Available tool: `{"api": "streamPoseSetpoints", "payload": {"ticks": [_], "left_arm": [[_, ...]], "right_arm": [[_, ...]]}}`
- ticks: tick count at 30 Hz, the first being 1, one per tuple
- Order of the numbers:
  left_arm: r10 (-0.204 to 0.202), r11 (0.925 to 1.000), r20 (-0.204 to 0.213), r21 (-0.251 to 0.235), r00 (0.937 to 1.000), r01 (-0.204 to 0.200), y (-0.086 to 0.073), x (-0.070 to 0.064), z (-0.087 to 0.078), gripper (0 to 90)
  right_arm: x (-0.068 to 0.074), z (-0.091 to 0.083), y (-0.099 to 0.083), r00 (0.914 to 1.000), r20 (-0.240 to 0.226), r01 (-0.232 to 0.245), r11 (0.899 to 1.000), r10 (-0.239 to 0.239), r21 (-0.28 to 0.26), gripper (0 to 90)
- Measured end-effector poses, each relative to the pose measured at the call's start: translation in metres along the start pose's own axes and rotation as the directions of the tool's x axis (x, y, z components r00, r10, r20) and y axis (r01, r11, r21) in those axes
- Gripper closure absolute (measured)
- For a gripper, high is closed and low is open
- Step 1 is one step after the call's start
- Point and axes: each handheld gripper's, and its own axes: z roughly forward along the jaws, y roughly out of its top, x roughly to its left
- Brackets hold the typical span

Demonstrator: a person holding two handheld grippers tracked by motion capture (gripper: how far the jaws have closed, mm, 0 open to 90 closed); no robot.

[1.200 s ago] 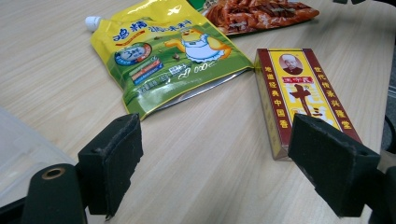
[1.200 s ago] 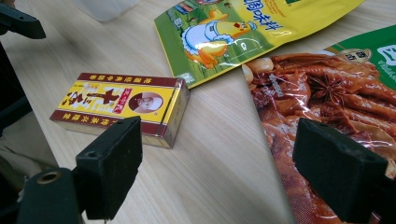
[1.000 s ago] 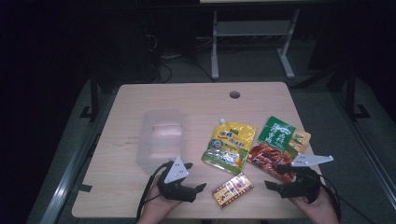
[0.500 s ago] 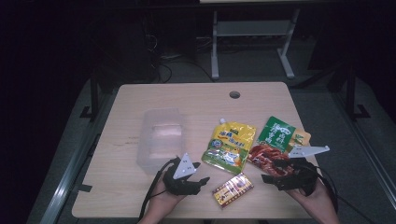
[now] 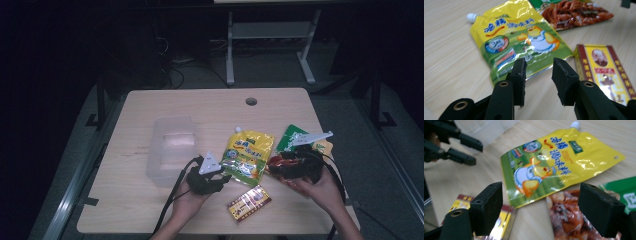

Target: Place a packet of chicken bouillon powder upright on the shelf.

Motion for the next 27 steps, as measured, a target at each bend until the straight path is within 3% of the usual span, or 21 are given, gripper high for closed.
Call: {"api": "streamPoseSetpoints", "payload": {"ticks": [3,4,9,13,14,15,16,18,19,21,24,26,27], "left_arm": [[0.019,0.9998,-0.005,-0.008,0.9998,-0.019,0.005,-0.001,0.002,65.1],[0.016,0.9998,-0.009,-0.014,0.9998,-0.017,0.006,-0.001,0.004,70.1],[0.006,0.9999,-0.015,0.012,0.9999,-0.005,0.011,0.003,0.014,78.3],[0.014,0.9994,-0.013,0.033,0.9998,-0.014,0.016,0.006,0.022,87.3],[0.026,0.9988,-0.029,0.042,0.9992,-0.025,0.017,0.009,0.027,89.5],[0.026,0.9988,-0.029,0.042,0.9992,-0.025,0.017,0.009,0.027,89.6],[0.022,0.9986,-0.033,0.048,0.9992,-0.021,0.018,0.01,0.03,89.6],[0.016,0.9979,-0.049,0.064,0.9987,-0.012,0.017,0.011,0.034,89.7],[0.012,0.9973,-0.052,0.073,0.9986,-0.008,0.017,0.012,0.036,89.7],[0.001,0.9963,-0.066,0.086,0.9978,0.004,0.016,0.013,0.039,89.7],[-0.024,0.9959,-0.093,0.085,0.9954,0.032,0.016,0.015,0.046,89.7],[-0.038,0.9938,-0.088,0.101,0.9954,0.046,0.016,0.017,0.049,89.7],[-0.042,0.993,-0.088,0.107,0.9953,0.051,0.016,0.019,0.051,89.7]], "right_arm": [[-0.004,0.006,0.008,0.9998,0.009,-0.017,1.0,0.016,0.022,19.8],[-0.008,0.01,0.015,0.9997,0.014,-0.019,0.999,0.019,0.031,20.5],[-0.014,0.014,0.032,0.9992,0.031,-0.026,0.998,0.025,0.051,20.0],[-0.018,0.017,0.052,0.9988,0.044,-0.023,0.997,0.019,0.074,19.8],[-0.021,0.02,0.058,0.9985,0.048,-0.031,0.996,0.027,0.083,20.0],[-0.021,0.02,0.058,0.9985,0.048,-0.031,0.996,0.027,0.083,20.0],[-0.025,0.024,0.062,0.9982,0.054,-0.032,0.995,0.027,0.091,25.5],[-0.027,0.028,0.063,0.998,0.055,-0.036,0.994,0.031,0.105,26.3],[-0.031,0.037,0.065,0.996,0.083,-0.044,0.991,0.033,0.13,26.3],[-0.035,0.041,0.065,0.996,0.076,-0.056,0.989,0.046,0.136,26.8],[-0.049,0.055,0.062,0.9908,0.104,-0.102,0.982,0.086,0.16,26.4],[-0.052,0.057,0.061,0.9903,0.106,-0.106,0.981,0.09,0.161,26.4],[-0.059,0.062,0.059,0.9868,0.109,-0.137,0.975,0.12,0.173,26.5]]}}
